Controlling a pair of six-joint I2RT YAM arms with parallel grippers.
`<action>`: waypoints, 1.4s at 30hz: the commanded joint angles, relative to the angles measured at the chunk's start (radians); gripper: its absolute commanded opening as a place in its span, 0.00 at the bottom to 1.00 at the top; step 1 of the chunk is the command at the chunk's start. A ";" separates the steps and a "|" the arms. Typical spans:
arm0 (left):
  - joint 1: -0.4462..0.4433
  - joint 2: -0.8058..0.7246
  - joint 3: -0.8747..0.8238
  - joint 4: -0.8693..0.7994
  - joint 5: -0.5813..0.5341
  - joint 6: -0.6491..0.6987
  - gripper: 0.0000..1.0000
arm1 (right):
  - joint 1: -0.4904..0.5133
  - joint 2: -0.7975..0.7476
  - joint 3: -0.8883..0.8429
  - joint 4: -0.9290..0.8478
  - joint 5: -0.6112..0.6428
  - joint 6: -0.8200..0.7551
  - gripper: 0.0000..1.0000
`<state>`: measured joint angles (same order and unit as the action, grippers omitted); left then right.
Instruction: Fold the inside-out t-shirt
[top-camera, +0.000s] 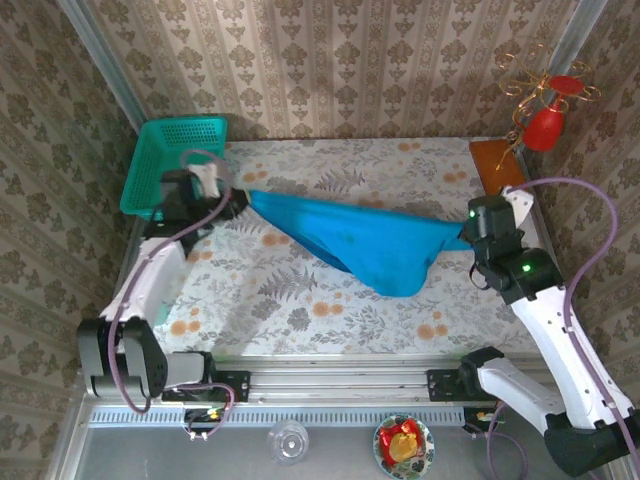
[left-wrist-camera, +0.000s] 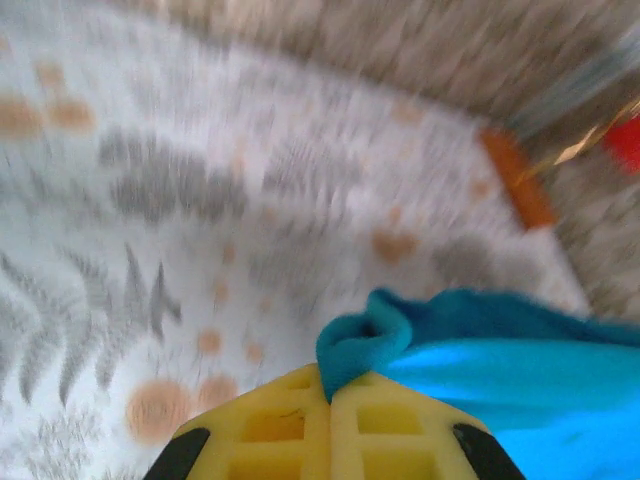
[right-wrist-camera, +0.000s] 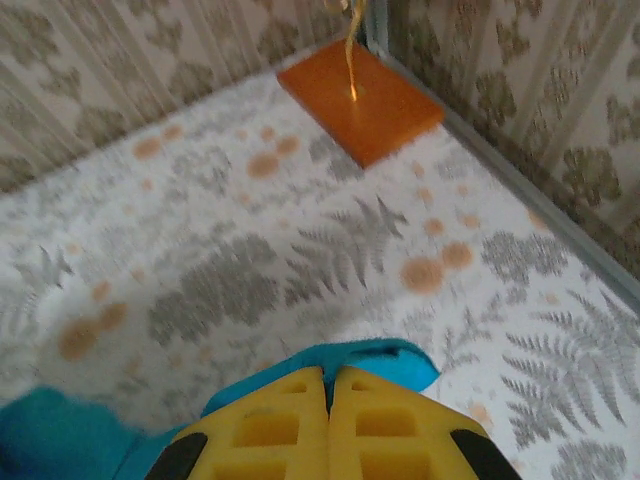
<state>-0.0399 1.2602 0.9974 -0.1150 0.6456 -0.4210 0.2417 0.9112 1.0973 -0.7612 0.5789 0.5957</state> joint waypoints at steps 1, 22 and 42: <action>0.126 -0.057 0.098 0.140 0.194 -0.147 0.00 | -0.058 0.038 0.129 0.085 0.008 -0.079 0.00; 0.244 -0.036 0.410 0.489 0.336 -0.536 0.00 | -0.117 0.131 0.397 0.170 -0.405 0.056 0.00; 0.005 -0.192 0.201 -0.180 0.169 -0.037 0.00 | -0.119 0.015 0.031 -0.039 -0.566 0.028 0.00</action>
<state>-0.0200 1.0889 1.2022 -0.2565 0.8669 -0.5446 0.1287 0.9150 1.1515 -0.7902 0.0391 0.6502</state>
